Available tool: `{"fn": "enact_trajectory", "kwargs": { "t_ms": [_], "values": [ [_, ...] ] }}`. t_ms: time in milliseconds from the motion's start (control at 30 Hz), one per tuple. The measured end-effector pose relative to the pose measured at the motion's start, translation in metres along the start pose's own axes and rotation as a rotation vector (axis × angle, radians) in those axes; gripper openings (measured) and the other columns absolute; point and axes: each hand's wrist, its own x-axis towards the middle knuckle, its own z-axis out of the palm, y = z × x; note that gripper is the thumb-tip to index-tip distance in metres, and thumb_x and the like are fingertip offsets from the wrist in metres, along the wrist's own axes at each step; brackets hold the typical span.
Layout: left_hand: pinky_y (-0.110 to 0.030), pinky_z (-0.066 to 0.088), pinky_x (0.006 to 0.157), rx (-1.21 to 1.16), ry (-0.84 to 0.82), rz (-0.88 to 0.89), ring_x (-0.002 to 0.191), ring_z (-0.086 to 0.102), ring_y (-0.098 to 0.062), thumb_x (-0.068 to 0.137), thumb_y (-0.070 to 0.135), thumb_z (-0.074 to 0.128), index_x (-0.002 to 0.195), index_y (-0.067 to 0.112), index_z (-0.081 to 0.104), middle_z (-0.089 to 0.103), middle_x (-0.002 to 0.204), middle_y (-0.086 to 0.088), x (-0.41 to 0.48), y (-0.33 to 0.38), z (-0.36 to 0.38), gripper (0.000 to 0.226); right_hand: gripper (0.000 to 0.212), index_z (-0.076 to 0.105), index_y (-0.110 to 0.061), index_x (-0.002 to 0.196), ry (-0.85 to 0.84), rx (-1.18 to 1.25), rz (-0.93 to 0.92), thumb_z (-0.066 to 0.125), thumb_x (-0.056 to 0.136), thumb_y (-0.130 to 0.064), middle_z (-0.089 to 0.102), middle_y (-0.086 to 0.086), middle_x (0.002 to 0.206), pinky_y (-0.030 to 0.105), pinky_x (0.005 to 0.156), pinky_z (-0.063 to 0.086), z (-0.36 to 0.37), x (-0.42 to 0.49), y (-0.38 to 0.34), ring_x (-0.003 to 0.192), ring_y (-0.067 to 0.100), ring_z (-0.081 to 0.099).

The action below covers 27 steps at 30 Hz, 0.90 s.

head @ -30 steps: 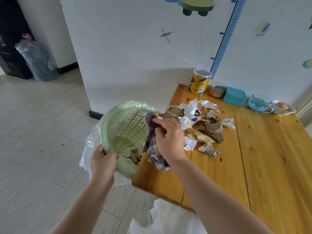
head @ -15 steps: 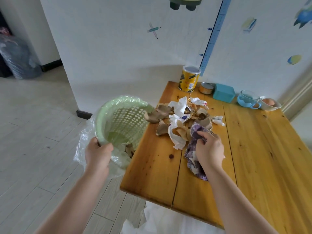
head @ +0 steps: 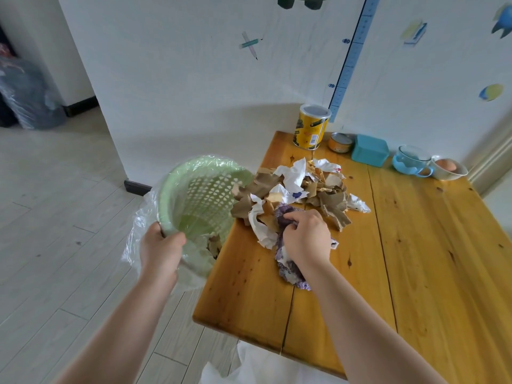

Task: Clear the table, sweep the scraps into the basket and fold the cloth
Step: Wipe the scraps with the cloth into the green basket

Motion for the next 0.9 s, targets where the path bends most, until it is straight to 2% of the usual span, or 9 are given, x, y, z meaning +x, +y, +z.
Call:
{"fn": "enact_trajectory", "kwargs": {
  "t_ms": [200,333,567,733,833,900],
  "values": [
    [-0.031,0.03,0.054,0.023,0.0,-0.003,0.067,0.042,-0.023,0.071,-0.007,0.05,0.07,0.01,0.041,0.042,0.068,-0.006,0.007,0.0,0.004,0.019,0.045,0.065,-0.015,0.115,-0.083,0.023,-0.034,0.042,0.081,0.003,0.054,0.011,0.125,0.027,0.071,0.046,0.005,0.005,-0.016,0.103,0.027,0.056],
    [-0.03,0.03,0.052,0.037,0.0,-0.002,0.069,0.044,-0.024,0.07,-0.007,0.051,0.07,0.011,0.042,0.044,0.07,-0.007,0.01,-0.002,0.006,0.02,0.042,0.066,-0.013,0.112,-0.144,-0.007,-0.089,0.042,0.081,0.003,0.052,0.013,0.12,0.032,0.074,0.049,0.02,0.006,-0.036,0.097,0.032,0.055],
    [-0.032,0.028,0.051,0.027,-0.01,-0.011,0.069,0.042,-0.023,0.071,-0.007,0.048,0.079,0.008,0.046,0.043,0.072,-0.008,0.014,0.0,0.01,0.018,0.04,0.064,-0.011,0.114,-0.205,-0.019,-0.162,0.043,0.083,0.001,0.05,0.013,0.119,0.032,0.081,0.046,0.043,0.008,-0.062,0.103,0.033,0.052],
    [-0.034,0.033,0.055,0.004,-0.031,-0.032,0.073,0.046,-0.026,0.07,-0.009,0.048,0.08,0.006,0.048,0.049,0.079,-0.012,0.012,0.001,0.009,0.018,0.036,0.062,-0.008,0.114,-0.25,-0.05,-0.22,0.044,0.084,0.0,0.049,0.015,0.12,0.03,0.077,0.04,0.053,0.015,-0.076,0.105,0.031,0.048],
    [-0.035,0.035,0.057,-0.012,-0.033,-0.037,0.073,0.047,-0.026,0.071,-0.01,0.048,0.08,0.006,0.048,0.05,0.076,-0.01,0.01,0.001,0.009,0.018,0.038,0.06,-0.008,0.119,-0.295,-0.023,-0.272,0.044,0.086,0.001,0.048,0.017,0.121,0.033,0.081,0.045,0.057,0.019,-0.082,0.106,0.034,0.049],
    [-0.037,0.037,0.059,-0.007,-0.037,-0.038,0.074,0.048,-0.027,0.071,-0.009,0.048,0.081,0.006,0.049,0.05,0.078,-0.011,0.008,0.003,0.008,0.018,0.039,0.061,-0.009,0.119,-0.263,0.058,-0.299,0.042,0.087,0.002,0.051,0.017,0.121,0.032,0.084,0.049,0.052,0.018,-0.083,0.105,0.033,0.053]
  ]
}}
